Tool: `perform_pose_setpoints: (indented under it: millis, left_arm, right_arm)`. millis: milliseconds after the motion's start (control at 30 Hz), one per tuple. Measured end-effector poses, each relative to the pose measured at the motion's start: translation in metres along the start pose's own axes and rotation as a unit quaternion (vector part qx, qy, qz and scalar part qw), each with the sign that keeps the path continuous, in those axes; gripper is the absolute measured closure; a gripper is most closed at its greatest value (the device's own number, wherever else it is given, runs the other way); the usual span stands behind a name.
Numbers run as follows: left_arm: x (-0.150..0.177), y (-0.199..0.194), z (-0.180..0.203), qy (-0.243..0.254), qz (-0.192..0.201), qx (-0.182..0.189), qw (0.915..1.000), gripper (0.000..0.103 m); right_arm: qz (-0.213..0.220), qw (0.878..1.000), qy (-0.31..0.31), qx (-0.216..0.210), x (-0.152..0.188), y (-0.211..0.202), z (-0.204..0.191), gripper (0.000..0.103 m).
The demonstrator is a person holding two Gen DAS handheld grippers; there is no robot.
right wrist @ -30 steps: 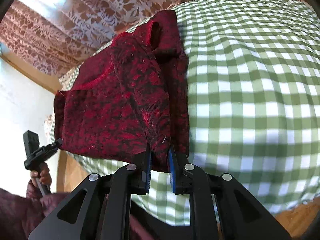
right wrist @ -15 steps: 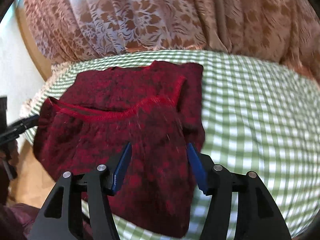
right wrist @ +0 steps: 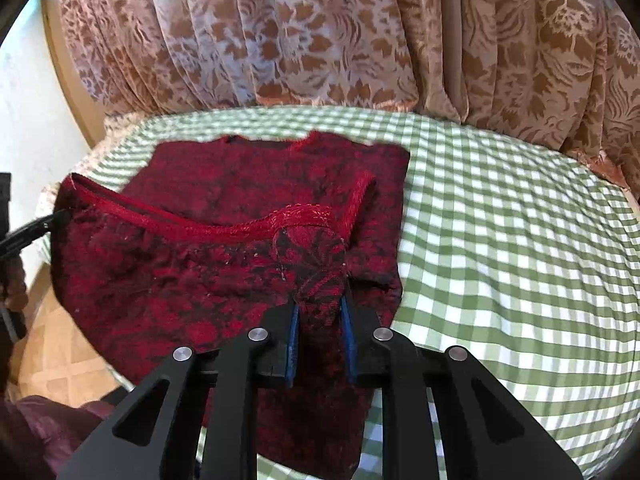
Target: Fold small clothes
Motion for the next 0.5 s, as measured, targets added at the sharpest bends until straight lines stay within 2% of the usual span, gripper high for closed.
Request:
perform_pose_setpoints:
  millis: [200, 267, 367, 500]
  left_arm:
    - [-0.031, -0.012, 0.003, -0.001, 0.042, 0.005, 0.9991, 0.089]
    - [-0.044, -0.010, 0.002, 0.006, 0.050, -0.006, 0.9987, 0.089]
    - [-0.059, 0.011, -0.005, 0.008, 0.043, -0.029, 0.9986, 0.089]
    - [-0.075, 0.050, -0.021, -0.007, 0.024, -0.064, 0.9977, 0.089]
  right_arm:
    - [0.051, 0.998, 0.037, -0.018, -0.032, -0.027, 0.007, 0.086]
    - [0.067, 0.997, 0.045, -0.020, -0.045, -0.029, 0.009, 0.086]
    - [0.075, 0.995, 0.059, -0.016, -0.066, -0.016, 0.013, 0.086]
    - [0.067, 0.995, 0.068, 0.015, -0.089, 0.026, 0.020, 0.086]
Point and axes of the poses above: each gripper's, at about its wrist camera, not at the fingertips, and y roughly the way its jaws point, z to its right, x to its underside, the point moved 6 cm from there along y, roughly the way its jaws point, and after that the axes turned 1 degree about -y, right-handed, at the moved point
